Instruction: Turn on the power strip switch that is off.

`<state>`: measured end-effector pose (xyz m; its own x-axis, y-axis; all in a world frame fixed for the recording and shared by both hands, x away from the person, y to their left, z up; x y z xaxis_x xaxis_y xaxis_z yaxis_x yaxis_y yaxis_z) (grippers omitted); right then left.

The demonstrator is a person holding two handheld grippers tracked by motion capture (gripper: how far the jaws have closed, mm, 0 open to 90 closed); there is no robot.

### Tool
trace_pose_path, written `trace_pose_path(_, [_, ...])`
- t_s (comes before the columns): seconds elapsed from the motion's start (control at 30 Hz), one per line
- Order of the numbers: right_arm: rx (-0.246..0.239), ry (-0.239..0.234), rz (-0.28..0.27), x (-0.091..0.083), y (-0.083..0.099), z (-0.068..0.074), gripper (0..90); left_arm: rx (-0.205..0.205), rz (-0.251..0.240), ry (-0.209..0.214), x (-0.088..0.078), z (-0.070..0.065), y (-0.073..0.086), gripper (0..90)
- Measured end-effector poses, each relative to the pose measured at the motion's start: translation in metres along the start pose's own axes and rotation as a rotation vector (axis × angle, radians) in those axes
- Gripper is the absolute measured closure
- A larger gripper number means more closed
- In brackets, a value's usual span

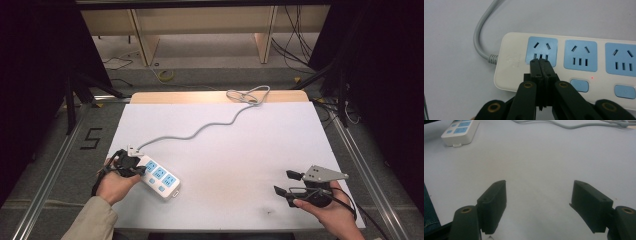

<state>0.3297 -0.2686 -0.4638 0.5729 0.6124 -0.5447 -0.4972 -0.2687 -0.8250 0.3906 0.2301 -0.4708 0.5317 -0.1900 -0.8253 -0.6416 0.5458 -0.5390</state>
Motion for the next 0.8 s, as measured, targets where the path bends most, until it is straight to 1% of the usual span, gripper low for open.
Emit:
trace_pose_path(0.4, [0.001, -0.002, 0.0, 0.0, 0.0001, 0.0003, 28.8, -0.006, 0.007, 0.004, -0.0005, 0.0016, 0.0016, 89.9])
trace_pose_path(0.67, [0.002, -0.002, 0.001, 0.0, 0.0001, 0.0005, 28.8, -0.024, 0.008, 0.001, -0.0007, 0.0048, 0.0032, 89.9])
trace_pose_path(0.8, [-0.001, 0.0, 0.001, 0.0002, 0.0001, 0.0005, 28.8, -0.024, 0.008, 0.004, -0.0006, 0.0056, 0.0033, 89.9])
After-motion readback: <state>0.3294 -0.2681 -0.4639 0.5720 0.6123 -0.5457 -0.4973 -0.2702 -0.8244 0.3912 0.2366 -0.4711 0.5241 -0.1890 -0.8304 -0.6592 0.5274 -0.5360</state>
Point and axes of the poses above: each handheld gripper's, and its own axes: x roughly forward along the jaws, y roughly out of its underside, z roughly to its left, the point moved 3 cm from there along x, roughly forward along the jaws, and after that the axes turned 7 degrees about x, right-handed, at the moved point
